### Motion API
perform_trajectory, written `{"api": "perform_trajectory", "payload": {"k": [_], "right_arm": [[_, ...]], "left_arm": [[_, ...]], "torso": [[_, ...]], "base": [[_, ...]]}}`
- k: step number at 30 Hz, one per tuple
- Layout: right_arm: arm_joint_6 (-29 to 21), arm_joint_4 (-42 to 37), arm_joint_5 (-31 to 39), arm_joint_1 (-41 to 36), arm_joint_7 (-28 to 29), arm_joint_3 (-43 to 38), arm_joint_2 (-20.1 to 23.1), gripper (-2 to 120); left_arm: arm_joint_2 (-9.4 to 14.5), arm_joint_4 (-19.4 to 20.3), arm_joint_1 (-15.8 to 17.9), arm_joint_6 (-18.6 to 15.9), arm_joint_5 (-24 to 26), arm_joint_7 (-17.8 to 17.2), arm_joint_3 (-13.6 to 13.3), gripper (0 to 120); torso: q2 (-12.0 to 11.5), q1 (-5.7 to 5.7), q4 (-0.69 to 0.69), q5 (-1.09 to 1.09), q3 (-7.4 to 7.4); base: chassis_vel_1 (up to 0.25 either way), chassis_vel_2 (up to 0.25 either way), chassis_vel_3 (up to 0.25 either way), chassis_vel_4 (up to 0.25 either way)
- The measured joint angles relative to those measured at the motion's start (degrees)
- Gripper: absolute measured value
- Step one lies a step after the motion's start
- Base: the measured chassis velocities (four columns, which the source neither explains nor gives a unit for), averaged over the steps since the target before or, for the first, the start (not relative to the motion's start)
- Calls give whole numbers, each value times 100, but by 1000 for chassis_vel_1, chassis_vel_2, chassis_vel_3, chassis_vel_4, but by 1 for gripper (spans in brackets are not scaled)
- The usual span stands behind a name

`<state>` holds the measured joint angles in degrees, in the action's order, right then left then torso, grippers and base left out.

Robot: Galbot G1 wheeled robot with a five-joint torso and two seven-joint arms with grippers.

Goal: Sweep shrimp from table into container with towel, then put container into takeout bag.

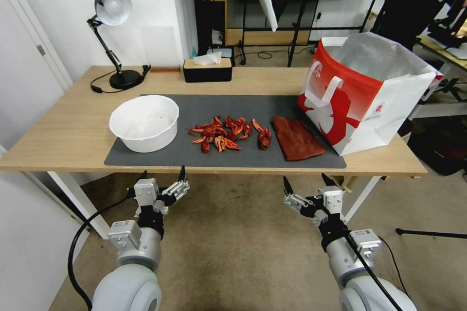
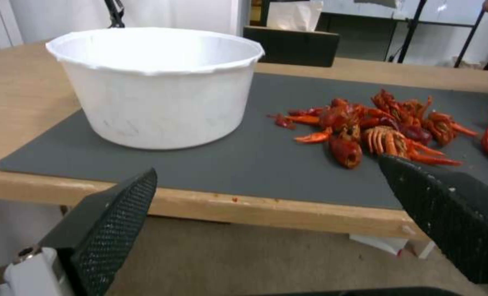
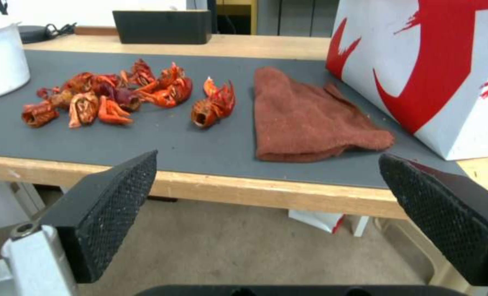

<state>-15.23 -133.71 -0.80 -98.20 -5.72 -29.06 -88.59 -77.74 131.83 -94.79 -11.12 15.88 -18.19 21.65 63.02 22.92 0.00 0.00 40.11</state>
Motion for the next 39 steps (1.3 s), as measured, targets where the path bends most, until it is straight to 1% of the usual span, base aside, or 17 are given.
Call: {"api": "perform_trajectory", "payload": {"k": [4, 9, 19, 23, 25, 26, 27, 29, 30, 32, 33, 34, 35, 36, 37, 38, 39], "right_arm": [[9, 19, 18, 2, 10, -18, 23, 100], [11, 19, 26, 2, 16, -18, 37, 100], [11, 19, 24, 8, 16, -12, 55, 100], [11, 19, 24, 9, 13, -17, 75, 100], [9, 19, 24, 8, 3, -28, 96, 100], [6, 23, 26, 9, 0, -29, 104, 100], [6, 23, 26, 9, 0, -29, 104, 100], [-35, 31, 37, 25, 8, -28, 101, 100], [-35, 31, 37, 25, 8, -28, 101, 100], [-59, 60, 21, 41, 15, -24, 85, 100], [-59, 60, 21, 41, 15, -24, 85, 100], [-60, 76, 5, 48, 20, -20, 80, 100], [-60, 85, -18, 56, 24, -15, 69, 100], [-60, 85, -18, 56, 24, -15, 69, 100], [-61, 88, -41, 57, 24, -14, 61, 100], [-61, 91, -57, 56, 23, -14, 55, 100], [-61, 91, -57, 56, 23, -14, 55, 100]], "left_arm": [[-5, -53, -30, 162, 43, -5, 35, 100], [3, -52, -33, 225, 108, -13, 83, 100], [52, -44, 17, 247, 176, 1, 172, 100], [153, -72, 136, 273, 338, 17, 267, 100], [307, -158, 379, 269, 496, 23, 397, 100], [452, -242, 624, 256, 647, 55, 526, 100], [452, -242, 624, 256, 647, 55, 526, 100], [710, -426, 1013, 202, 932, 127, 696, 100], [710, -426, 1013, 202, 932, 127, 696, 100], [928, -594, 1347, 158, 1156, 208, 793, 100], [928, -594, 1347, 158, 1156, 208, 793, 100], [1092, -712, 1501, 178, 1265, 338, 830, 100], [1320, -876, 1657, 246, 1388, 532, 873, 100], [1320, -876, 1657, 246, 1388, 532, 873, 100], [1626, -1039, 1781, 350, 1481, 748, 918, 100], [1819, -1146, 1858, 410, 1524, 915, 948, 100], [1819, -1146, 1858, 410, 1524, 915, 948, 100]], "torso": [[0, 0, 0, 0, 0], [0, -1, 0, 0, 0], [0, 0, 0, 0, 0], [0, 0, 1, -1, 0], [0, -1, -1, -1, 0], [0, 0, 0, -1, 0], [0, 0, 0, -1, 0], [0, 0, 0, -1, 0], [0, 0, 0, -1, 0], [0, 0, -1, -1, 0], [0, 0, -1, -1, 0], [0, 0, -1, -1, 0], [0, 0, 0, -2, 0], [0, 0, 0, -2, 0], [0, 0, 0, -2, 0], [0, -1, 0, -1, 0], [0, -1, 0, -1, 0]], "base": [[0, 0, 0, 0], [0, 0, 0, 0], [0, 0, 0, 0], [0, 0, 0, 0], [0, 0, 0, 0], [0, 0, 0, 0], [0, 0, 0, 0], [0, 0, 0, 0], [0, 0, 0, 0], [0, 0, 0, 0], [0, 0, 0, 0], [0, 0, 0, 0], [0, 0, 0, 0], [0, 0, 0, 0], [0, 0, 0, 0], [0, 0, 0, 0], [0, 0, 0, 0]]}}
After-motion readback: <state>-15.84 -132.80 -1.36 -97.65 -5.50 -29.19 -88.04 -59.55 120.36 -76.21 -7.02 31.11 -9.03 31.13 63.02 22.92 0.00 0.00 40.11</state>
